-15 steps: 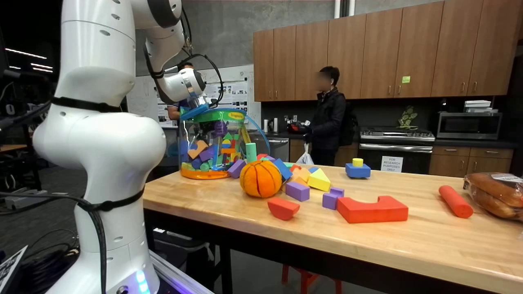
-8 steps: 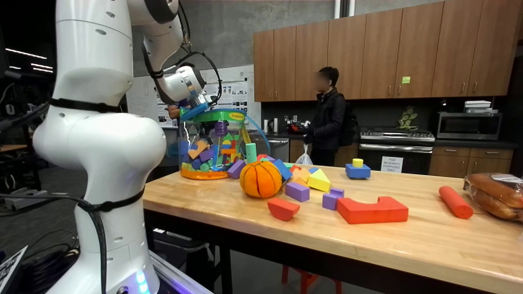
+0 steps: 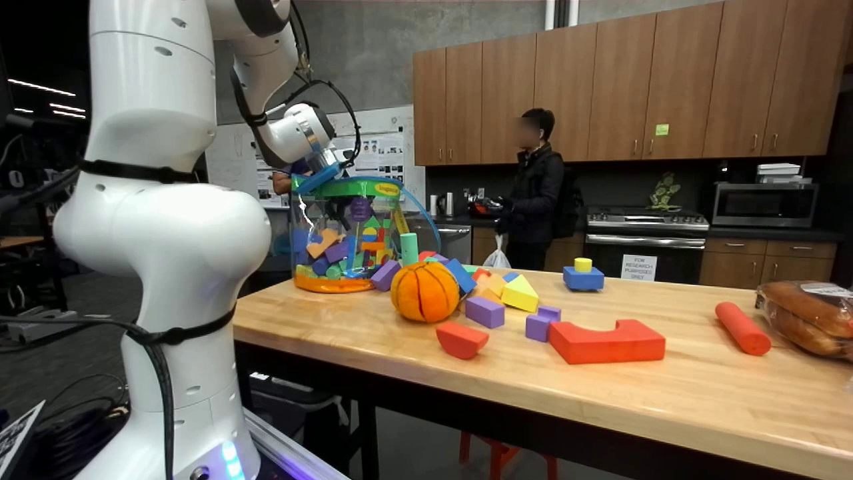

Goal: Remove the blocks from the basket

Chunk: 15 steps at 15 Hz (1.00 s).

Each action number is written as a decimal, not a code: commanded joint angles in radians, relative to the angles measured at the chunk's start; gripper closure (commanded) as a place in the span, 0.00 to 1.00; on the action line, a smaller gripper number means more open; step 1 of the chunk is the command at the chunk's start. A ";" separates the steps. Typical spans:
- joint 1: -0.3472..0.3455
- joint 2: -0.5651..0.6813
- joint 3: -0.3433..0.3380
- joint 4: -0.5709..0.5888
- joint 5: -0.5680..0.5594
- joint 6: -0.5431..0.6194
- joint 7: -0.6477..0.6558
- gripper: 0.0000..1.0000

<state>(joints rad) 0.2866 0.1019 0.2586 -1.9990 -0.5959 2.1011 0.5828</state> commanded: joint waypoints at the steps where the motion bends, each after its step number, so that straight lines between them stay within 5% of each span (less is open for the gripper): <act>1: 0.016 -0.075 -0.009 -0.025 -0.084 0.016 0.113 0.00; 15: 0.008 -0.186 0.058 -0.030 -0.308 -0.008 0.337 0.00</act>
<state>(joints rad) 0.2916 -0.0551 0.3031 -2.0186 -0.8599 2.1059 0.8896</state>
